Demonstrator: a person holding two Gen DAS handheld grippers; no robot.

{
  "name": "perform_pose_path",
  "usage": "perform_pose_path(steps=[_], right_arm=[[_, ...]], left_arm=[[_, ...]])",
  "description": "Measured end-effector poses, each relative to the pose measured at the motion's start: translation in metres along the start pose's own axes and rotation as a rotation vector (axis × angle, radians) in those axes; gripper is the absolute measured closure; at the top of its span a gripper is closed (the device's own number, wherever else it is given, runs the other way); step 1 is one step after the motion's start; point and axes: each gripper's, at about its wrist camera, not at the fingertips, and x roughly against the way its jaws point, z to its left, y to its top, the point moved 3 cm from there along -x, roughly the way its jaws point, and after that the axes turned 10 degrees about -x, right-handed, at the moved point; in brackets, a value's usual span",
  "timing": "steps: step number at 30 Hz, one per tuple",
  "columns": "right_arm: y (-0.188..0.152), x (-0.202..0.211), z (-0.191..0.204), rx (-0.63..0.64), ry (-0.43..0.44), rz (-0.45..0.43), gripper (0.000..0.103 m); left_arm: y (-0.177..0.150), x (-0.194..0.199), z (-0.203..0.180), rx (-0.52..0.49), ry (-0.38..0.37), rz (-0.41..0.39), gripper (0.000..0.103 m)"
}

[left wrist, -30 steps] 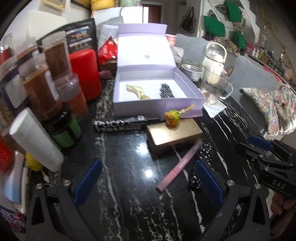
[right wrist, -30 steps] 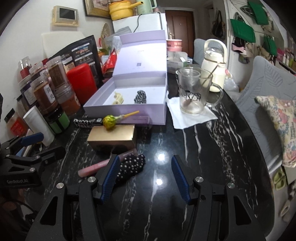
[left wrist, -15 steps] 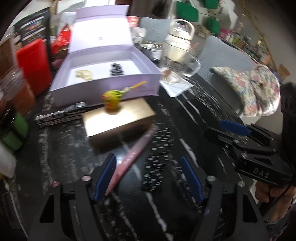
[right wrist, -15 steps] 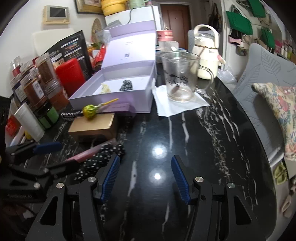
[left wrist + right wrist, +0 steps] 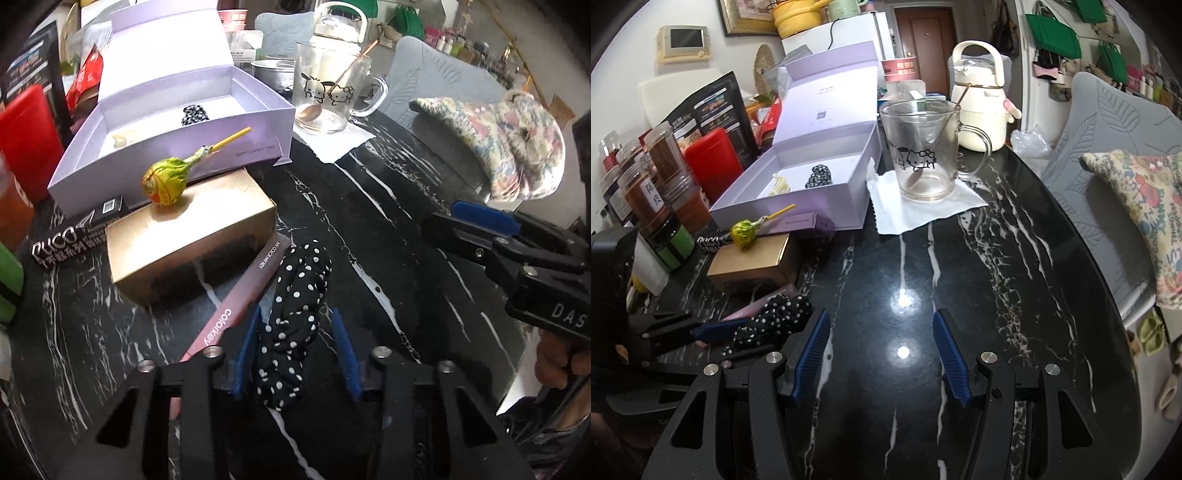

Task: Organize rigid objects
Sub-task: 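Grasp the black polka-dot scrunchie with the left gripper, then grasp the pink lipstick tube with the right gripper while the left gripper holds the scrunchie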

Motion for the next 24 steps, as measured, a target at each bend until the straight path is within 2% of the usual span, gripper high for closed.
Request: perform_pose_path(steps=[1, 3, 11, 19, 24], right_arm=[[0.000, -0.001, -0.001, -0.001, -0.003, 0.001, 0.045], [0.000, -0.001, -0.001, -0.002, -0.004, 0.003, 0.045], [-0.002, -0.008, 0.011, 0.007, 0.035, 0.023, 0.045], [-0.010, -0.023, 0.044, 0.057, 0.102, 0.072, 0.045], [-0.013, -0.034, 0.071, 0.089, 0.139, 0.113, 0.045]], left_arm=[[0.000, 0.001, 0.001, 0.004, 0.002, 0.003, 0.083], [0.001, 0.004, 0.003, 0.006, -0.011, -0.004, 0.085], [-0.002, 0.042, 0.025, 0.041, 0.036, -0.076, 0.085], [-0.027, 0.054, 0.071, 0.153, 0.112, -0.068, 0.085], [-0.042, 0.052, 0.088, 0.198, 0.108, -0.059, 0.085]])
